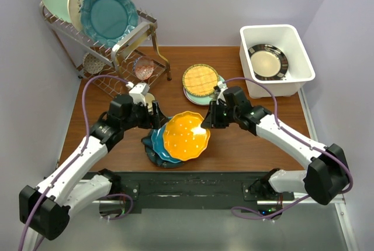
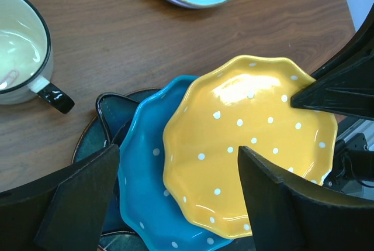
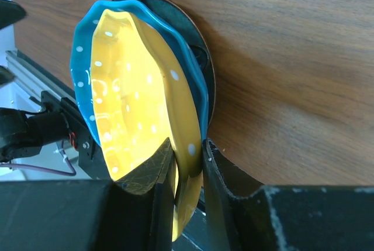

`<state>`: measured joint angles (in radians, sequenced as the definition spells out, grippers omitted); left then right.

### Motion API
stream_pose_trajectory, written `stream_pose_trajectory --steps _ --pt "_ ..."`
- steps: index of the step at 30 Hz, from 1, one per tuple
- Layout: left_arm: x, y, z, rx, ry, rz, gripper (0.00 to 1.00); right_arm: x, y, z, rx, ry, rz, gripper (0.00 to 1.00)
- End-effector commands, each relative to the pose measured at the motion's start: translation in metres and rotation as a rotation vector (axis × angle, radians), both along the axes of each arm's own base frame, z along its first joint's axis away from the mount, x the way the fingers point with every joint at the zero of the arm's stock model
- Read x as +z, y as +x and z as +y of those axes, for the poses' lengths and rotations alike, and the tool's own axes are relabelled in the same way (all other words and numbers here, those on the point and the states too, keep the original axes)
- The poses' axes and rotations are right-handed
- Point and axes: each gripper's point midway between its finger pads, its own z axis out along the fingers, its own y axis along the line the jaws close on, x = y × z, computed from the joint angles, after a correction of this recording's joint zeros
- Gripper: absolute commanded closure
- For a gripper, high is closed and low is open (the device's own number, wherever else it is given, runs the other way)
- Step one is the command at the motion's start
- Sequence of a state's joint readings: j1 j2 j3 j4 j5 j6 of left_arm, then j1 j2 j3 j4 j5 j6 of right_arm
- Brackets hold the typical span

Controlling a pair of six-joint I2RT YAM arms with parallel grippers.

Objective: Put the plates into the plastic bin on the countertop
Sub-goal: Pick up the plate from the corner of the board.

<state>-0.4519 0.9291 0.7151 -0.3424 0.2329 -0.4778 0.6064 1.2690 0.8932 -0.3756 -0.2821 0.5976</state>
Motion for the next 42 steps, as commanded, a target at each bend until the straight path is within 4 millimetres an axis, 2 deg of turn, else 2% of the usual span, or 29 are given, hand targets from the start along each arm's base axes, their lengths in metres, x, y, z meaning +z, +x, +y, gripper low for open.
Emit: stream_pose_trajectory --steps 1,13,22,27,42 --pt "0.033 0.008 0.003 0.027 -0.014 -0.094 0.12 0.042 0.021 0.001 -0.030 0.049 -0.119 1.00" --pt "0.041 0.011 0.008 0.041 0.014 -0.109 0.09 0.079 0.039 0.004 -0.028 0.126 -0.165 1.00" --pt "0.037 0.012 0.008 0.041 0.027 -0.101 0.07 0.093 0.047 0.005 -0.002 0.210 -0.161 1.00" --pt "0.035 0.012 0.009 0.044 0.033 -0.099 0.07 0.096 0.058 -0.003 -0.026 0.238 -0.154 1.00" --pt "0.020 0.012 0.004 0.007 0.044 -0.064 0.07 0.124 0.103 -0.023 -0.105 0.295 -0.207 1.00"
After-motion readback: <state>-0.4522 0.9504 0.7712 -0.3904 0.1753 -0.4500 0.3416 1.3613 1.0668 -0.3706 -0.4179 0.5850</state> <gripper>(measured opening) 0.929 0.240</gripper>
